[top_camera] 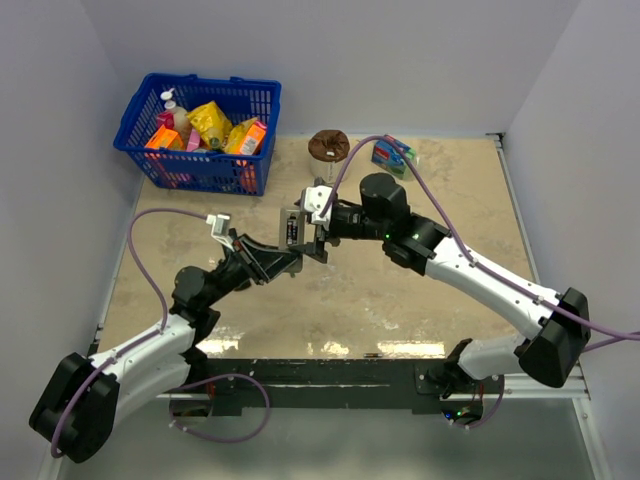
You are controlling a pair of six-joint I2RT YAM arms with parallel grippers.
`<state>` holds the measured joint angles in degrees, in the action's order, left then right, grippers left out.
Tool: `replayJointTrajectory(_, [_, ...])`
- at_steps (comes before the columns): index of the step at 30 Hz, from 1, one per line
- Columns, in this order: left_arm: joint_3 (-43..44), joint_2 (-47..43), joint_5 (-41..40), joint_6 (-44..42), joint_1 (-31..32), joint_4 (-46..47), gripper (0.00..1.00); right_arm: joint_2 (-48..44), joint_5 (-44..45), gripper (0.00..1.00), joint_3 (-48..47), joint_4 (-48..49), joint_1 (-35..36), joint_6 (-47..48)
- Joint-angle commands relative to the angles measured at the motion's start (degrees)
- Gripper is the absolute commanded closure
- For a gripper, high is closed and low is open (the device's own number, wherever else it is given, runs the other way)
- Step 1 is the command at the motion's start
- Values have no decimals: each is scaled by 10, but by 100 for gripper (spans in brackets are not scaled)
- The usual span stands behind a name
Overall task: Load the batteries into the remote control
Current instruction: Load the battery into the remote control.
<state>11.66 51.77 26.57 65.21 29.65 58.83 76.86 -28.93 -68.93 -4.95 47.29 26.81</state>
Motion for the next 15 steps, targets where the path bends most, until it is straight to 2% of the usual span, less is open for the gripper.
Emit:
replayJointTrajectory(1, [31, -11, 11, -18, -1, 34, 100, 3, 19, 8, -20, 3, 3, 12])
replayJointTrajectory(6, [33, -11, 19, -23, -1, 38, 100, 10, 20, 17, -24, 6, 3, 12])
replayJointTrajectory(15, [44, -4, 48, -32, -1, 56, 100, 31, 12, 39, -42, 13, 3, -11])
